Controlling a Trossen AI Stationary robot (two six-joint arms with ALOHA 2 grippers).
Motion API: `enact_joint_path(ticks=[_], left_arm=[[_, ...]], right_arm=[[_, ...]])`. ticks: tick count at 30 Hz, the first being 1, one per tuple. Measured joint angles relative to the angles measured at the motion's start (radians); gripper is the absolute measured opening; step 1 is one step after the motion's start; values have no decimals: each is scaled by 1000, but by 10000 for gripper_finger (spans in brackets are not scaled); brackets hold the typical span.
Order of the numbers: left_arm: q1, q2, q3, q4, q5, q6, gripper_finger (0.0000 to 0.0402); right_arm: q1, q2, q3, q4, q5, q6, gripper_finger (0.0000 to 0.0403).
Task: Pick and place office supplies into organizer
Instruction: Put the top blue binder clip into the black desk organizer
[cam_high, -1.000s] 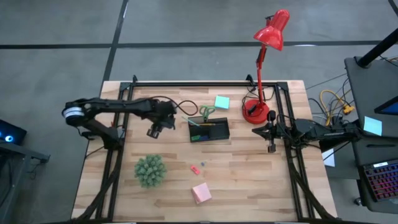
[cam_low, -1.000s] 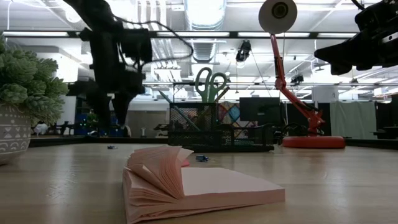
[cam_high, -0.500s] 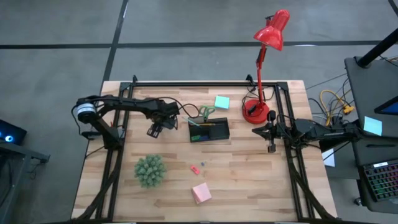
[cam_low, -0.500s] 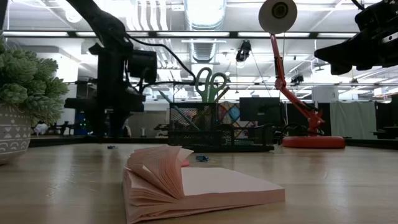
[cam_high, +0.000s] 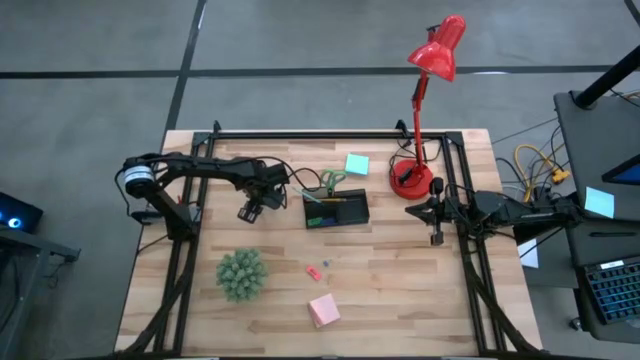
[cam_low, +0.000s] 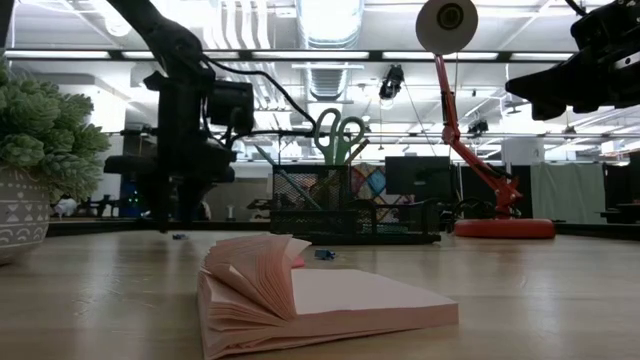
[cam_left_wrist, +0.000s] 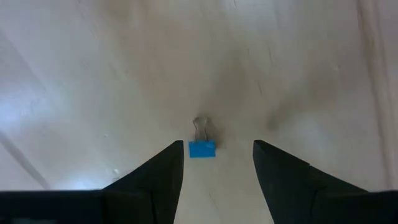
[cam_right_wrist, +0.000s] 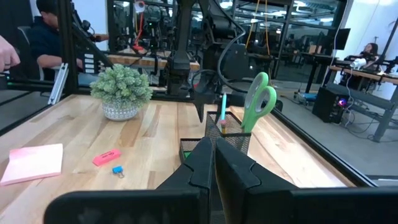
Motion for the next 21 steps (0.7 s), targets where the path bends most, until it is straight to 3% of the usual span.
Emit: enact_joint_path(ticks=[21], left_arm=[[36, 8, -26, 64, 4, 28, 180]], right_arm=[[0, 0, 0, 0, 0, -7, 9]])
